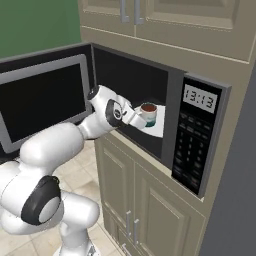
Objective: Place the microwavable item in the microwave. Then, close the microwave door and press the start button.
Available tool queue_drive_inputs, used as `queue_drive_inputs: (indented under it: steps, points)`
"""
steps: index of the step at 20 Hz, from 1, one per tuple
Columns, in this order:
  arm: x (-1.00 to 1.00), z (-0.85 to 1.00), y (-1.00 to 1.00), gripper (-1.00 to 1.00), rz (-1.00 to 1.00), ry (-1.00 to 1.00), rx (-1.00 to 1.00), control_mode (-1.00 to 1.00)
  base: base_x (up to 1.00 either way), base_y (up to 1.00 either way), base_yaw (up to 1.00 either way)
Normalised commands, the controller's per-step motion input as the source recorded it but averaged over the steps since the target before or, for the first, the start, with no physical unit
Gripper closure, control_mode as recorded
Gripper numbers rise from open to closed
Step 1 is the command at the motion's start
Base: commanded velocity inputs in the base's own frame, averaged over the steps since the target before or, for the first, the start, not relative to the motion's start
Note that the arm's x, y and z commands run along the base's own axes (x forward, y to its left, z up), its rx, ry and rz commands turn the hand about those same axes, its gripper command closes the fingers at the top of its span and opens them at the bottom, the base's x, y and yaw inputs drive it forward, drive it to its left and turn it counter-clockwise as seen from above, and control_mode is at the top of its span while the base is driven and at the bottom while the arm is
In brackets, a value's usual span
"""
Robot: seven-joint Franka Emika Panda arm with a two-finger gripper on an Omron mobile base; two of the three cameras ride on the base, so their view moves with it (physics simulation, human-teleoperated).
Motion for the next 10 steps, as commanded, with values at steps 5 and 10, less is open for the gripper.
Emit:
queue_drive_inputs:
  steps: [5, 10]
  points:
    - [0.23, -0.34, -0.13, 1.00, 0.00, 0.00, 0.00, -1.00, 0.00, 0.00, 0.00]
    - [0.23, -0.20, -0.06, 1.00, 0.00, -0.01, 0.00, -1.00, 0.00, 0.00, 0.00]
